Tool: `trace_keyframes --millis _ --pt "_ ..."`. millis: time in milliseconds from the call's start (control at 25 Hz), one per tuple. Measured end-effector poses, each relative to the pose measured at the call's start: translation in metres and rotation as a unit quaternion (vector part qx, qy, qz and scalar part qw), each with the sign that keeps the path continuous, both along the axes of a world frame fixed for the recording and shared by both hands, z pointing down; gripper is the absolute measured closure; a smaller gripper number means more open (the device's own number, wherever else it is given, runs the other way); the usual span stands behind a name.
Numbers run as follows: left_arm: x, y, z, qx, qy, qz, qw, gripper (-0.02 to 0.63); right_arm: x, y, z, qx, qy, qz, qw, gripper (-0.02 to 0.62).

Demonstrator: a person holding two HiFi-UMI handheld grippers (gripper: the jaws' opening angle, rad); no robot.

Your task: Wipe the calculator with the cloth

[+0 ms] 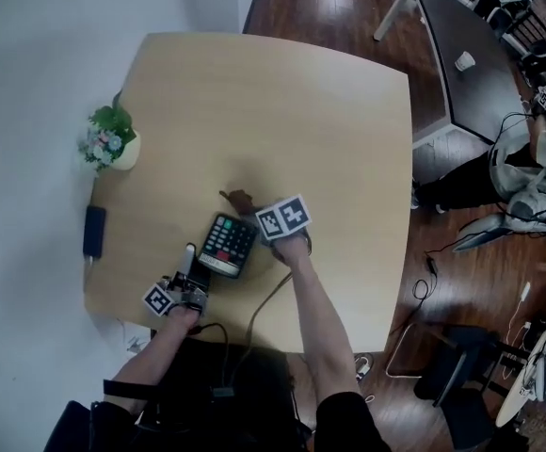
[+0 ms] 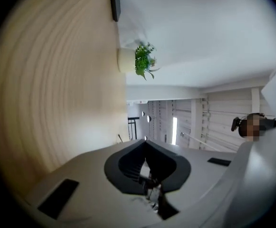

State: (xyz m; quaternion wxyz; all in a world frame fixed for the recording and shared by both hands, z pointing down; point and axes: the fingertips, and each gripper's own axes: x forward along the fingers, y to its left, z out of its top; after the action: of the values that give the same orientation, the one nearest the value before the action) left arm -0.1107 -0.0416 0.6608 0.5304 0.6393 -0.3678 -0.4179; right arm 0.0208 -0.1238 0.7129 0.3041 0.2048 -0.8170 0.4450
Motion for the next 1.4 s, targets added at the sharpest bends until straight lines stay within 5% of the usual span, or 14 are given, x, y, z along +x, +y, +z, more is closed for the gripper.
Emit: trace_keyframes --millis 160,320,520,640,760,920,1160,1320,1400 --pt "-0.033 -0.022 0.005 -0.008 0.016 -0.052 0.9985 0.603 0.019 0.025 -0.005 -0.033 -0.051 0.136 0.989 0.534" --pt "-0.066 -0.063 0.005 0.005 -0.019 -0.067 0.9975 0.603 0.018 0.059 -0.008 -0.068 -0.106 0.240 0.963 0.534" --pt "-0.055 -0.079 -0.006 0.013 -0.086 0.061 0.9944 0.604 0.033 0.067 -0.019 -0.017 -0.115 0.298 0.947 0.532" --pt "-0.033 -0.042 -0.021 0.035 -0.139 0.154 0.9776 0.604 0.047 0.032 -0.036 0.019 -0.121 0.300 0.946 0.532" --pt "-0.011 -0.013 -0.024 0.056 -0.167 0.196 0.9647 0.606 0.038 -0.015 -0.049 0.038 -0.134 0.280 0.950 0.531" --pt "0.004 -0.008 -0.018 0.052 -0.150 0.198 0.9672 0.604 0.010 -0.023 -0.023 -0.010 -0.124 0.252 0.960 0.532" --pt "0.004 -0.015 -0.014 0.051 -0.154 0.200 0.9662 0.604 0.015 0.049 -0.012 -0.054 -0.128 0.293 0.946 0.531" --pt "0.004 -0.014 -0.013 0.047 -0.151 0.200 0.9670 0.604 0.022 0.124 -0.009 -0.091 -0.111 0.285 0.948 0.531" --pt "0.003 -0.014 -0.013 0.047 -0.149 0.202 0.9669 0.604 0.031 0.126 -0.016 -0.073 -0.101 0.286 0.950 0.532"
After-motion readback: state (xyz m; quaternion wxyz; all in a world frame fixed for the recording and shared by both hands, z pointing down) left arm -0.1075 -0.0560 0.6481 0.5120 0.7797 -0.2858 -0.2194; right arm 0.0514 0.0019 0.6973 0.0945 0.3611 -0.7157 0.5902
